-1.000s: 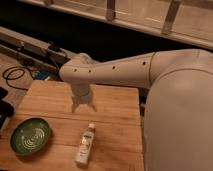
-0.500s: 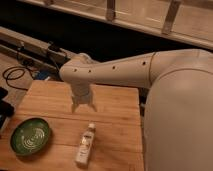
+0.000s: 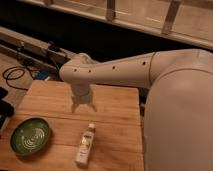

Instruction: Place the bottle in the ceramic bowl

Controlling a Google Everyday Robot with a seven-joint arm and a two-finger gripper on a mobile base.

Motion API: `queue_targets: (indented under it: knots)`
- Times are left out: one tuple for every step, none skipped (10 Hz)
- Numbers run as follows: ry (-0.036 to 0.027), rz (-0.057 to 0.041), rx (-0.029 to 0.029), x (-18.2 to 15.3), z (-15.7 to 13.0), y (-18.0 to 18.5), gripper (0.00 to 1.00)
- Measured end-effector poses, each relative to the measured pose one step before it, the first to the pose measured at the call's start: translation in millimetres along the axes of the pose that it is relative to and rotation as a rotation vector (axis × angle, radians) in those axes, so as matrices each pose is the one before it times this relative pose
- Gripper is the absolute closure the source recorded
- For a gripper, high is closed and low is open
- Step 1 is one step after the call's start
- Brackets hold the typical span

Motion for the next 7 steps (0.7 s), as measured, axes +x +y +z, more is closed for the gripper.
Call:
queue_targets:
  knots:
    - [-0.00006,-0.00004,-0.00001,-0.01,-0.01,-0.01,0.35]
    - [-0.0027,-0.00023,0.00204,-0.08,-0.59,-0.27,0.35]
    - [-0.00777,0.00535,0.01297,1.2,1.13,-2.02,0.35]
    - [-0.00627,0.0051,0.02248,4.91,4.88,-1.7,0.35]
    - [-0.00541,0.00494,0.00548,4.46,8.1,-1.59,0.35]
    - [0.00294,0.02826,0.0025,8.94,19.62,-12.19,0.35]
    - [0.00181,0.01251,-0.00209,5.18,13.49,-4.6,0.35]
